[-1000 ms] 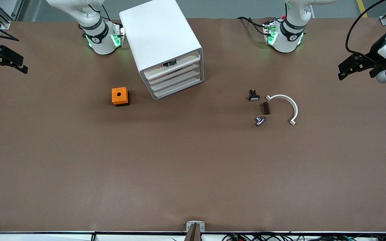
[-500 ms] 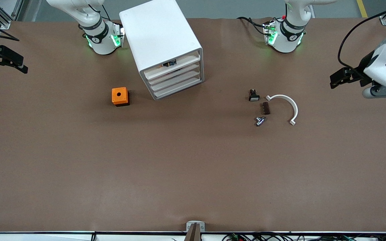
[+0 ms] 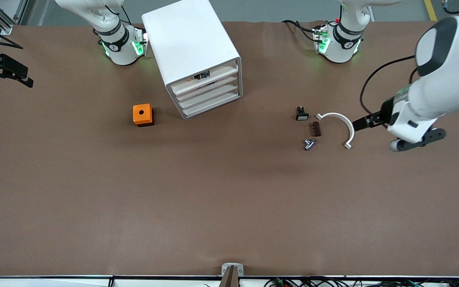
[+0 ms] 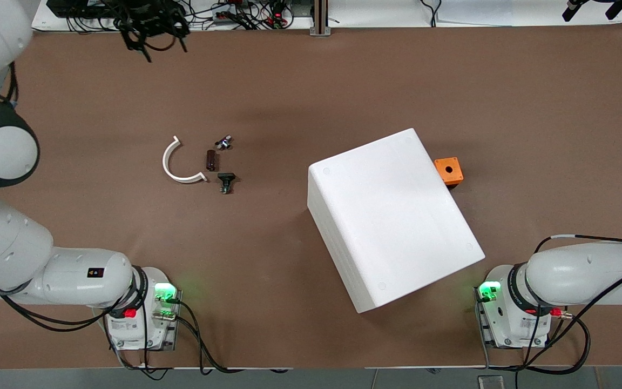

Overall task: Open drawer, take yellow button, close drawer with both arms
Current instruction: 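Reach the left gripper to the front of the white cabinet drawer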

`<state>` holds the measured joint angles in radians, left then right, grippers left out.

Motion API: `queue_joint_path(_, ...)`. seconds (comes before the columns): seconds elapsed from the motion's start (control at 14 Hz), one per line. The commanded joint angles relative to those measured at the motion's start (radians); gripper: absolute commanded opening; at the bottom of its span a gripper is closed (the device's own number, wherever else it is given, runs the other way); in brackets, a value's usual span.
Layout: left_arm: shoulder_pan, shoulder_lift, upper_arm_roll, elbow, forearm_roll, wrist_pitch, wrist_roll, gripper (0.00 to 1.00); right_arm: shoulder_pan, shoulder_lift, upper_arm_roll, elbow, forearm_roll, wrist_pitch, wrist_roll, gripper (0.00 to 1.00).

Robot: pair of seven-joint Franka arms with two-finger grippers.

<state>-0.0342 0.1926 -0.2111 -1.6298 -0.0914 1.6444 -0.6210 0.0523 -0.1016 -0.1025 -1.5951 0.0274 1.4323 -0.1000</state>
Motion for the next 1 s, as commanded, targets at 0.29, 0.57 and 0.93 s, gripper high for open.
queue_joint_path(0.29,-0.176,0.215,-0.039,0.095,-0.137,0.066,-0.705,1.00,-0.003,-0.024,0.001,-0.019,0.013,0.000,-0.006,1.00)
queue_joint_path(0.57,-0.269,0.294,-0.040,0.139,-0.308,0.063,-1.116,1.00,-0.002,-0.024,0.001,-0.019,0.013,0.000,-0.006,1.00)
queue_joint_path(0.93,-0.314,0.338,-0.047,0.131,-0.550,0.008,-1.400,1.00,-0.002,-0.024,0.001,-0.019,0.013,-0.001,-0.006,1.00)
